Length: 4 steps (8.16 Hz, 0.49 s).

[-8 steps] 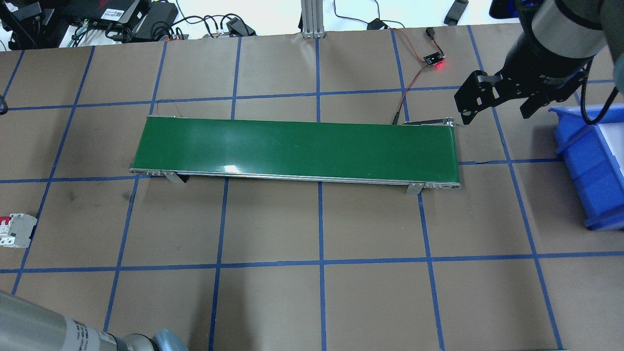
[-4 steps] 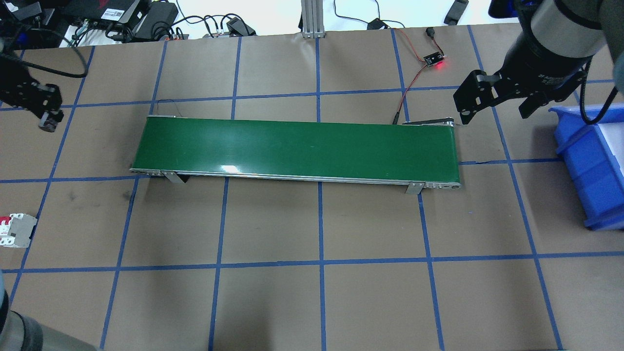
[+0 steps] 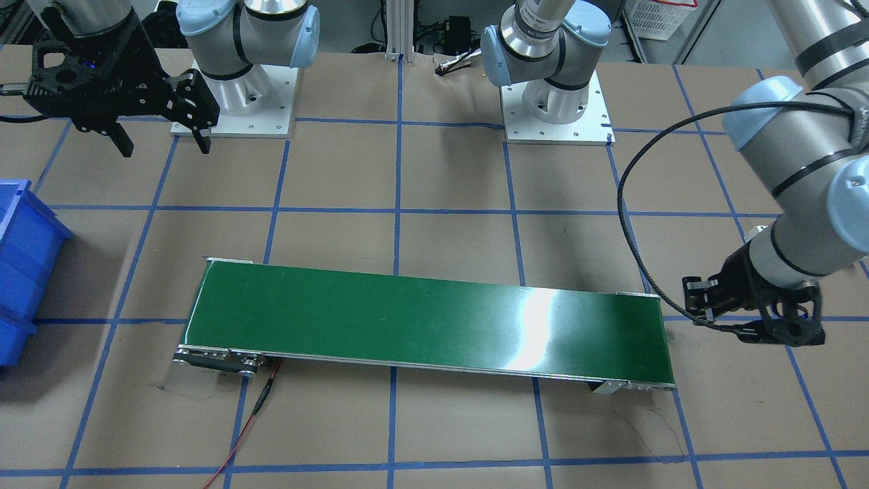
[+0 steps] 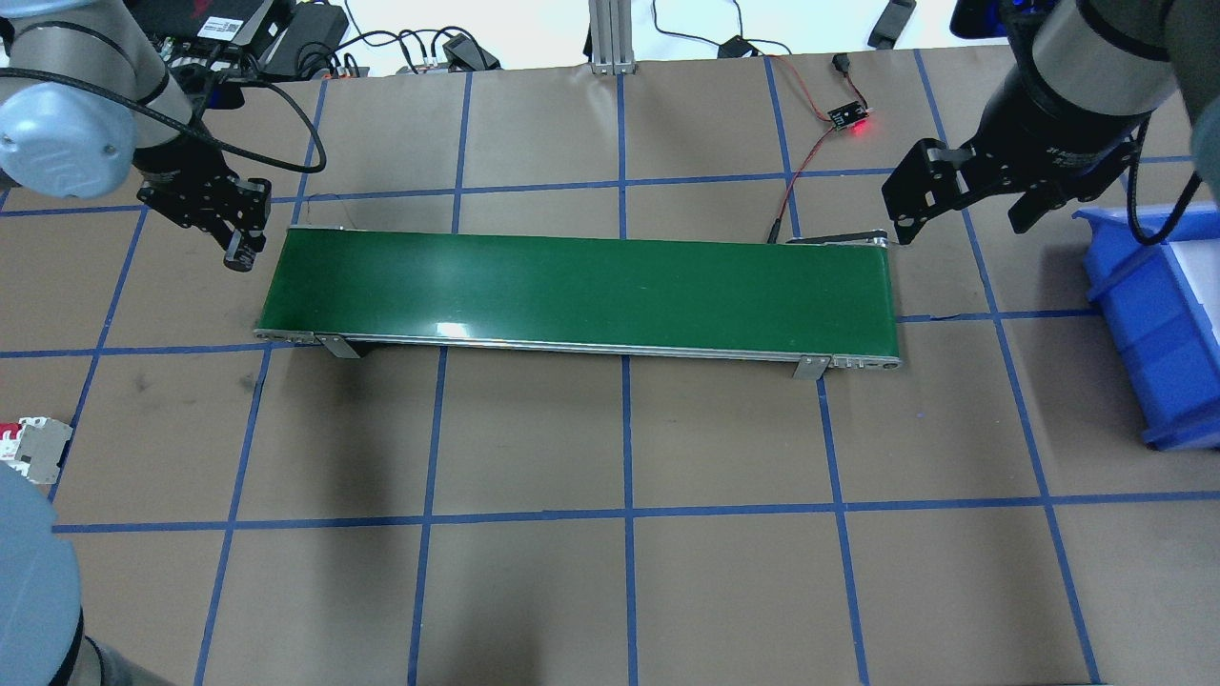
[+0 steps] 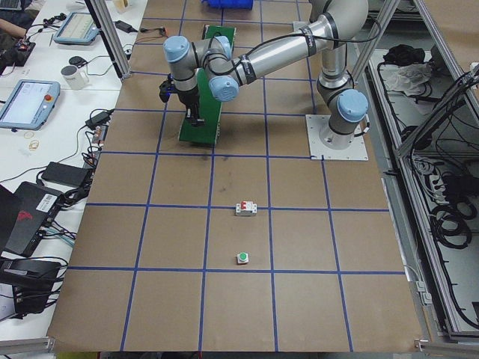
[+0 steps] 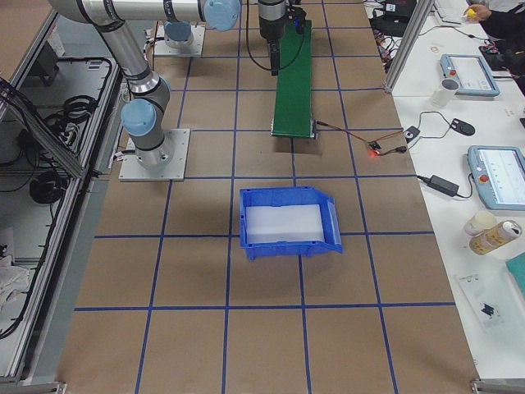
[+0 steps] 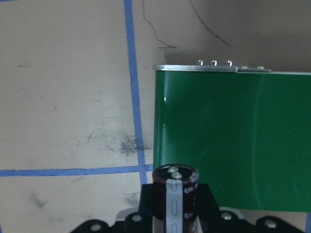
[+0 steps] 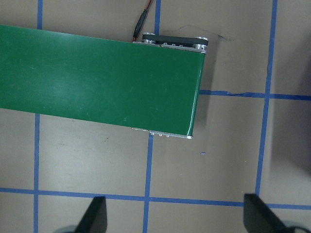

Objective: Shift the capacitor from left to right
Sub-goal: 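Move the left gripper with the capacitor over the conveyor's near end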

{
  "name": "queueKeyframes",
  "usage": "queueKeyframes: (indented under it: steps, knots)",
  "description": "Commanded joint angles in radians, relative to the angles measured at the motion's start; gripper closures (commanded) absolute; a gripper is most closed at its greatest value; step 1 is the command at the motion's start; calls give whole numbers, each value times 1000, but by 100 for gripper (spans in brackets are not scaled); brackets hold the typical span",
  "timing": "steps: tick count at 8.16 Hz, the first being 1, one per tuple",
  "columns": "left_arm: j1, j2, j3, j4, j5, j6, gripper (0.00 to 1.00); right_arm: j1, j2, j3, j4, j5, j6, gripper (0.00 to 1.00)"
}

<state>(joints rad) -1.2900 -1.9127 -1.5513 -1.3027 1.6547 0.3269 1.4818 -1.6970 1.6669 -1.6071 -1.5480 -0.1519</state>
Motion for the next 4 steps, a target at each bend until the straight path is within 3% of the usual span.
queueKeyframes:
  steps: [1,4]
  knots:
    - [-22,-60,-49,146,-44,16,100,0,2,4,3,0,2,0]
    - [-35,-80,-49,146,-81,0,100,0,2,4,4,-17,-9,0]
